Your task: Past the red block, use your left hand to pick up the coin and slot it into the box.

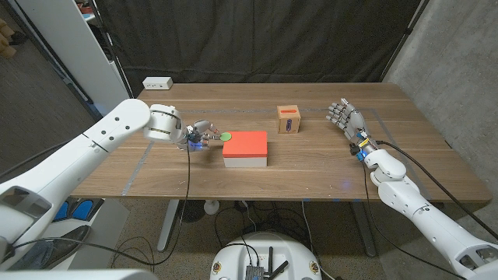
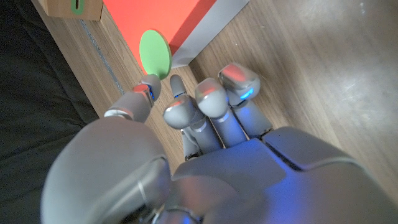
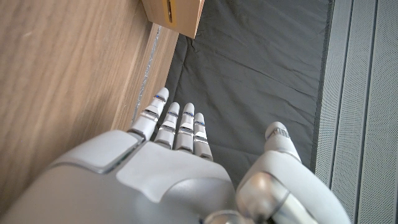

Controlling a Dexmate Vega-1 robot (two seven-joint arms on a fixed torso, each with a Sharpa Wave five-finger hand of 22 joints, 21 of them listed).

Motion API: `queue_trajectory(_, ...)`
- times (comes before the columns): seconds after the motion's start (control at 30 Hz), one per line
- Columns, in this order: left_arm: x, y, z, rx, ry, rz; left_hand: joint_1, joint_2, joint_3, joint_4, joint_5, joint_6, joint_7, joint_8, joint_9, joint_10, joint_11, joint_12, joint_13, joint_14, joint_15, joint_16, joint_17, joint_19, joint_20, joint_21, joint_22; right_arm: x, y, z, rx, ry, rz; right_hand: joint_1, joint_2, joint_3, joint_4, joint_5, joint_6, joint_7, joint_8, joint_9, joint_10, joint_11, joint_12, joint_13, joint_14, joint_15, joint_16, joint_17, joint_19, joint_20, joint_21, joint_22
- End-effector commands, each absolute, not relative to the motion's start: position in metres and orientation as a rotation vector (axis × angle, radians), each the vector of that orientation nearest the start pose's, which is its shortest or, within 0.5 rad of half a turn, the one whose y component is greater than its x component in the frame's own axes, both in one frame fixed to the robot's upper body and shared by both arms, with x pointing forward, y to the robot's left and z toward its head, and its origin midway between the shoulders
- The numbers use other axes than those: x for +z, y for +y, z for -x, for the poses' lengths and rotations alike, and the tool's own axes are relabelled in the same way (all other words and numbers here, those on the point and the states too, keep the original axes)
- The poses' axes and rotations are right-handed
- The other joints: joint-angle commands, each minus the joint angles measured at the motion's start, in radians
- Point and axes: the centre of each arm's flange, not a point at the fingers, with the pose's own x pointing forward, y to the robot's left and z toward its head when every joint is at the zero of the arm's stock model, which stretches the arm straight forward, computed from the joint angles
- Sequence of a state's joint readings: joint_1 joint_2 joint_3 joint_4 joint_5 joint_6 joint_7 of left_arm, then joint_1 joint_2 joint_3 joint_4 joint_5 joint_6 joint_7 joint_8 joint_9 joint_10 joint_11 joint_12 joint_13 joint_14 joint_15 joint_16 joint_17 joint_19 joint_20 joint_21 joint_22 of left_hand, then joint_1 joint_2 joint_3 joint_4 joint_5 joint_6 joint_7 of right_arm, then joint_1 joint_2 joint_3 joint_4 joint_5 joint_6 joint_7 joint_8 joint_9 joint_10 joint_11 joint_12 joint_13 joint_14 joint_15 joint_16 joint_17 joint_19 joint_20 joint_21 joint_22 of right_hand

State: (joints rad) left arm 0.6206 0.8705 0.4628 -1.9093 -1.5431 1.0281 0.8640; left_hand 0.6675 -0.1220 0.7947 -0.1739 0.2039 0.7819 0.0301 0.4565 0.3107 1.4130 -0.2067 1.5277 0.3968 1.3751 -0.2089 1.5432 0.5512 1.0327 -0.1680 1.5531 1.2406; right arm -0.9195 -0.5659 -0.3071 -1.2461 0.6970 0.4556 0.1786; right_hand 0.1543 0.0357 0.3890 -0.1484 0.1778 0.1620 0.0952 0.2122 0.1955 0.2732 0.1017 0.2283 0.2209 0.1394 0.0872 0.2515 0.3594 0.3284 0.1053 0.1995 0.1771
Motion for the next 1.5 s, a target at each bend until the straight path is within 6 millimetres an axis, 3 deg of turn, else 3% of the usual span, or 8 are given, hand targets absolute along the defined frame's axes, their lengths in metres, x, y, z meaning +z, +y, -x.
queue_trajectory(0.03, 0.002, 0.256, -0.565, -0.054, 0.345, -0.152, 0.005, 0.011, 0.007, 0.001, 0.003, 0.002, -0.005, 0.010, -0.004, -0.005, -0.001, -0.004, 0.005, -0.009, -0.001, 0.003, -0.001, -0.009, -0.042, -0.001, -0.001, -0.053, -0.342, -0.628, 0.231, -0.671, -0.013, 0.009, 0.001, -0.007, 0.000, 0.001, 0.013, 0.000, -0.003, -0.001, 0.008, 0.003, -0.001, 0.004, 0.005, 0.002, -0.001, 0.006, -0.006, 0.002, 0.001, 0.002)
queue_trajectory(0.87, -0.003, 0.255, -0.564, -0.104, 0.342, -0.129, -0.012, 0.027, 0.010, 0.006, 0.001, 0.015, -0.007, 0.036, -0.012, -0.006, -0.002, -0.011, 0.004, -0.011, -0.001, 0.005, 0.005, -0.018, -0.041, -0.004, -0.001, -0.059, -0.345, -0.625, 0.223, -0.665, -0.028, 0.011, 0.001, -0.008, 0.000, 0.001, 0.013, -0.004, -0.005, -0.001, 0.013, 0.001, 0.000, 0.007, 0.010, 0.004, 0.000, 0.006, -0.007, 0.005, 0.002, 0.002)
queue_trajectory(1.2, -0.005, 0.255, -0.570, -0.133, 0.332, -0.111, -0.023, 0.047, 0.016, 0.008, 0.000, 0.046, -0.007, 0.055, -0.017, -0.013, -0.003, -0.023, -0.004, -0.023, -0.001, 0.000, 0.002, -0.031, -0.041, -0.004, -0.001, -0.063, -0.346, -0.628, 0.218, -0.663, -0.037, 0.011, 0.000, -0.009, 0.000, 0.001, 0.015, -0.004, -0.004, 0.000, 0.019, 0.002, 0.002, 0.008, 0.012, 0.004, 0.000, 0.006, -0.007, 0.005, 0.002, 0.002)
queue_trajectory(1.5, -0.009, 0.252, -0.574, -0.172, 0.317, -0.084, -0.036, 0.074, 0.019, 0.009, -0.002, 0.054, -0.002, 0.047, -0.029, -0.014, -0.004, -0.022, -0.004, -0.025, 0.000, -0.001, -0.004, -0.037, -0.042, -0.003, -0.001, -0.068, -0.350, -0.626, 0.209, -0.663, -0.043, 0.011, -0.001, -0.010, 0.000, 0.000, 0.016, -0.004, -0.004, 0.000, 0.024, 0.002, 0.004, 0.009, 0.014, 0.004, 0.000, 0.006, -0.007, 0.008, 0.002, 0.002)
